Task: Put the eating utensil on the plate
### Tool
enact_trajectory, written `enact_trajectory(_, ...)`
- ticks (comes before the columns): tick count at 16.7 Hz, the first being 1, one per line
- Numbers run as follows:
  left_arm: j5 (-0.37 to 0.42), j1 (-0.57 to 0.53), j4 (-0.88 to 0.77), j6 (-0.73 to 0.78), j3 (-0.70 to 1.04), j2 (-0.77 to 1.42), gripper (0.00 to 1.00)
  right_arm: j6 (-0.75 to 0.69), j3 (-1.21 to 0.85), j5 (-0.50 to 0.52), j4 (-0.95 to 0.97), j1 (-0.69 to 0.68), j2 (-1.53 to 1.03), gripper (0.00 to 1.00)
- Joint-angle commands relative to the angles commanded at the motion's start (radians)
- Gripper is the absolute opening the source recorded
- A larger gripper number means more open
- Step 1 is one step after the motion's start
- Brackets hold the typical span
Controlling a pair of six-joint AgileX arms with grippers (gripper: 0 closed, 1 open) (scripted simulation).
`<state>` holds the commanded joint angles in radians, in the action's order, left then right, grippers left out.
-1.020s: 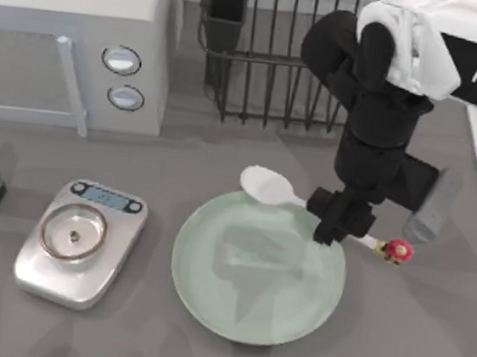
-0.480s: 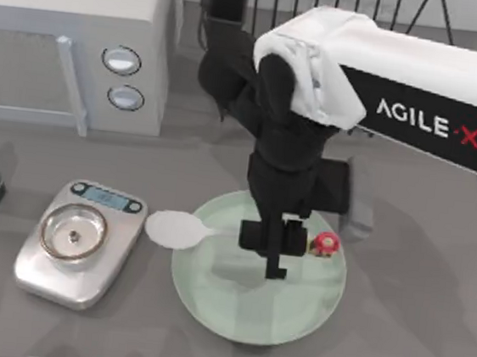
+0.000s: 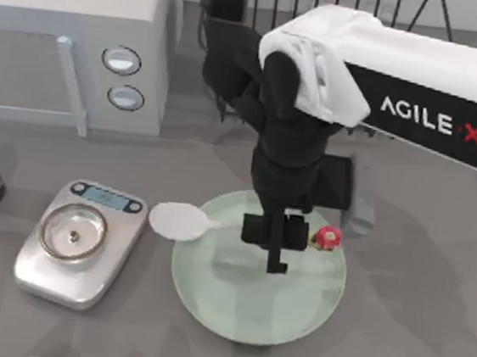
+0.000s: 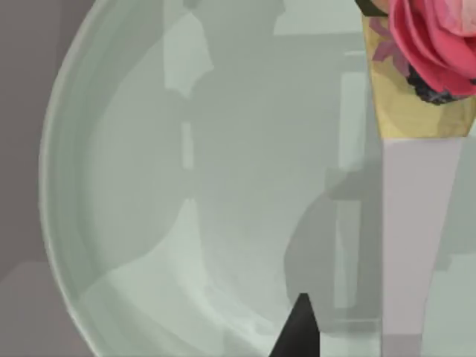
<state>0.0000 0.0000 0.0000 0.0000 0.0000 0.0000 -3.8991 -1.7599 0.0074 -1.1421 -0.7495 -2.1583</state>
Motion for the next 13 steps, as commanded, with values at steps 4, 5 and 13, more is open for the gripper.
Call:
enact_trajectory(4,0.0,0.0,0.0,0.0,0.0,0.0,1.0,0.008,0.009,0.027,0.05,0.026,0.007,0.0)
enact_trajectory(5,0.0,0.0,0.0,0.0,0.0,0.0,1.0,0.01,0.011,0.033,0.063,0.032,0.009,0.0)
enact_trajectory(13,0.0,0.0,0.0,0.0,0.0,0.0,1.0,0.012,0.034,0.029,0.136,0.04,0.017,0.0)
